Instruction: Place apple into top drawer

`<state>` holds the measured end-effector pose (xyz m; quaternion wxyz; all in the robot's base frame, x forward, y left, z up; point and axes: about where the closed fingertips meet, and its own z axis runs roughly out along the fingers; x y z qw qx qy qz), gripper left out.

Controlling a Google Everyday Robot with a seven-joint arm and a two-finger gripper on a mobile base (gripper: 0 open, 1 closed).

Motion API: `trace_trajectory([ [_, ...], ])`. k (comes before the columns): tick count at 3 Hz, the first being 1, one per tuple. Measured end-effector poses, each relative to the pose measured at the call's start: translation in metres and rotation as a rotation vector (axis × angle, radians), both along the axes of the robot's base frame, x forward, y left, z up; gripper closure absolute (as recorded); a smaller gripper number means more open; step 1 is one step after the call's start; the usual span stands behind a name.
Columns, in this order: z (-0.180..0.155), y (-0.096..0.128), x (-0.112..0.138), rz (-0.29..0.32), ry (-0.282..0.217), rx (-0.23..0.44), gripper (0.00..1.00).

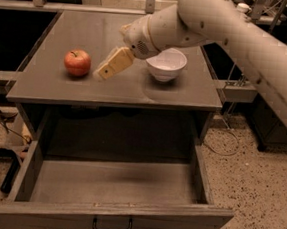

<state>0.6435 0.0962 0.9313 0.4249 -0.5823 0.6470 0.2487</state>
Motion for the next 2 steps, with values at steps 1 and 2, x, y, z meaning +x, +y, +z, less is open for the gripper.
trace_trajectory([
  [1,-0.020,0.025,0.026,0.044,0.012,0.041,0.00],
  [2,-0.043,0.062,0.054,0.107,0.012,0.049,0.00],
])
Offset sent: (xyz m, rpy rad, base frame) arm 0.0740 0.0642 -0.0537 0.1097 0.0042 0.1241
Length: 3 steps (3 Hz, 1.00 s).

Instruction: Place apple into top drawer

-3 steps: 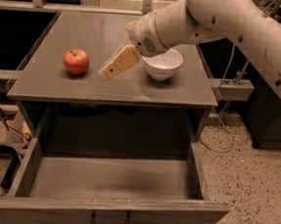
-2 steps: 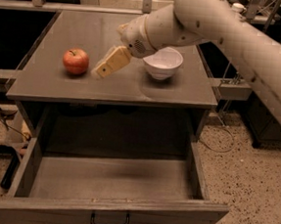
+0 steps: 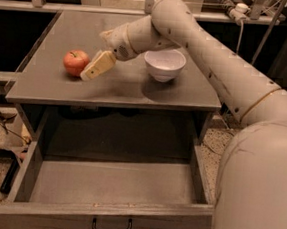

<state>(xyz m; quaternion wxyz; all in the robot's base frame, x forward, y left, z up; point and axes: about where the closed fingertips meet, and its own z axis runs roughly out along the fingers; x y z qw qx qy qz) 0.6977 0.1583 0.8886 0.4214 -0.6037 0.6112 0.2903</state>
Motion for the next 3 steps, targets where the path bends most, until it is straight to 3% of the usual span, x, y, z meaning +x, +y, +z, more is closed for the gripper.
trace_trajectory([
  [3,-0.014,0.041,0.003,0.045,0.031,0.023,0.00],
])
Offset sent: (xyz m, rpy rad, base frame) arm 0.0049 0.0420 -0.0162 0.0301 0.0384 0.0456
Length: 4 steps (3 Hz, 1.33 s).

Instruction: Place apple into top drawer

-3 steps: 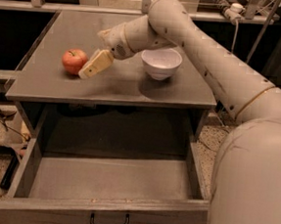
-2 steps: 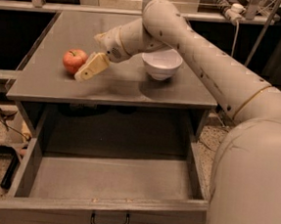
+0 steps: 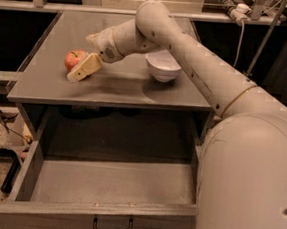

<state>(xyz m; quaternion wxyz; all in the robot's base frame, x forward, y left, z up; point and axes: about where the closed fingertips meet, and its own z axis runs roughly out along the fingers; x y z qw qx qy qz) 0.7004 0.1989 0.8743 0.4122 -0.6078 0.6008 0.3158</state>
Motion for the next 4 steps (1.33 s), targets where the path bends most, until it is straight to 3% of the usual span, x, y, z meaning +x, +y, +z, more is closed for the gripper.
trace_trajectory([
  [3,-0.016,0.021,0.006,0.024,0.033,0.041,0.00],
  [4,-0.016,0.021,0.006,0.024,0.033,0.041,0.19],
])
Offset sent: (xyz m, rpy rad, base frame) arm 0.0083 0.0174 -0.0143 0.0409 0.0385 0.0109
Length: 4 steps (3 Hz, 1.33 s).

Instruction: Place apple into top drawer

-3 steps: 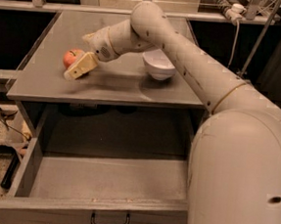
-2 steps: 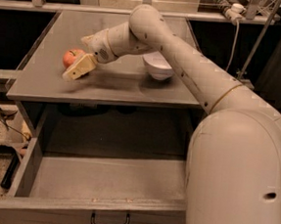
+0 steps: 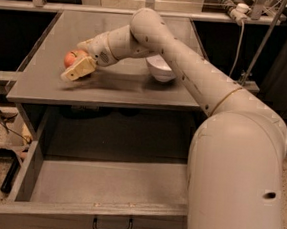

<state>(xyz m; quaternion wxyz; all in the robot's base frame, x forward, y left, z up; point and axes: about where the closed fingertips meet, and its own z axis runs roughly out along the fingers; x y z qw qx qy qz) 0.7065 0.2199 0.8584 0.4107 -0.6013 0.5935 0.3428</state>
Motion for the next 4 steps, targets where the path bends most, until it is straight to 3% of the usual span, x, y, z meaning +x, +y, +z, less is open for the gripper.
trace_trajectory([
  [3,0.000,0.000,0.000,0.000,0.000,0.000,0.89],
  [4,0.009,-0.009,-0.010,-0.019,-0.011,-0.017,1.00],
])
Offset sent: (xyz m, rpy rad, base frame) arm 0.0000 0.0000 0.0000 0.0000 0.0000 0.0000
